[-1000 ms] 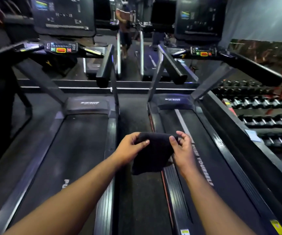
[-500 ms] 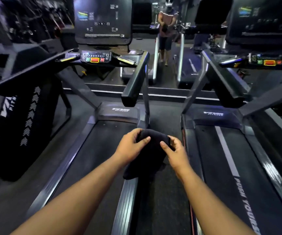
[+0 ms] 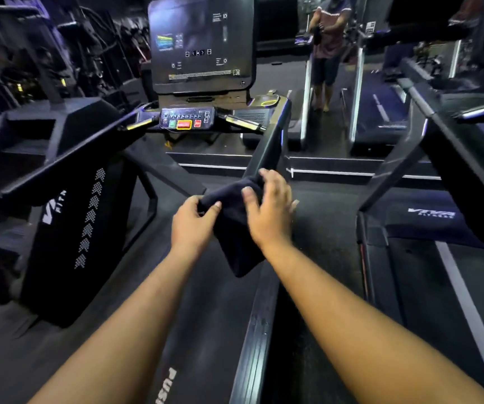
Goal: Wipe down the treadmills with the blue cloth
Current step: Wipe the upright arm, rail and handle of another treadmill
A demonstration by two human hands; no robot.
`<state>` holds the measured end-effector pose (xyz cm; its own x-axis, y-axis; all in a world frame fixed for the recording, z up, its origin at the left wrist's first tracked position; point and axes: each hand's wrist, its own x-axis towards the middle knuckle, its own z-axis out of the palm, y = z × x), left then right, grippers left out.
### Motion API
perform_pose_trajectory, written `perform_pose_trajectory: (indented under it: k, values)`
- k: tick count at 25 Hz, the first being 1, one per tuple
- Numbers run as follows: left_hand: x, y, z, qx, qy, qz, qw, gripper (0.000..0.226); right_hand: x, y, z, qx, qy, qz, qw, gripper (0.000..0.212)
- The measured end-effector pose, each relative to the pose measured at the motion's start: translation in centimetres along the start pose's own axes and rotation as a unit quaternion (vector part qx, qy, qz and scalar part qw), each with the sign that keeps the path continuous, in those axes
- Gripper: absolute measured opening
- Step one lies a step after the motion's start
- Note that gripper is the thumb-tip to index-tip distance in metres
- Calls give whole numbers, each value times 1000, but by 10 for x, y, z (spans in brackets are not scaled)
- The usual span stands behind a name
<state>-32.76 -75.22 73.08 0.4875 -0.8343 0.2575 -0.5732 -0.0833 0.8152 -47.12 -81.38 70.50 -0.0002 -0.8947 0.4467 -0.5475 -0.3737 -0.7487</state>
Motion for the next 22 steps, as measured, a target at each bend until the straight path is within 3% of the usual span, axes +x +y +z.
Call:
perform_pose_trajectory:
  k: [2, 3, 7, 10, 13, 16, 19, 22]
  values:
    - [23, -21, 1, 16, -45, -30, 998, 34, -18, -2, 34, -8, -163, 26, 986, 71]
    - [28, -27, -1, -6, -55, -35, 998, 33, -26, 2, 45, -5, -193, 19, 981, 75]
    - [39, -33, 9, -74, -58, -4, 996, 31, 36, 20, 62, 34, -193, 23, 980, 50]
    - [43, -26, 27, -43, -94, 23, 994, 39, 94, 29, 65, 52, -193, 63, 978, 41]
    - [50, -21, 46, -40, -154, 44, 986, 60, 49, 28, 69, 170, -98, 92, 976, 57]
    - [58, -12, 66, -35, -174, 5, 984, 71, -9, 32, 73, 284, -94, 100, 949, 79]
    - [61, -3, 81, 28, -178, 19, 984, 72, 54, 64, 89, 322, -108, 166, 926, 77]
    - [60, 1, 83, 90, -170, 28, 981, 71, 104, 76, 93, 314, -91, 318, 890, 82]
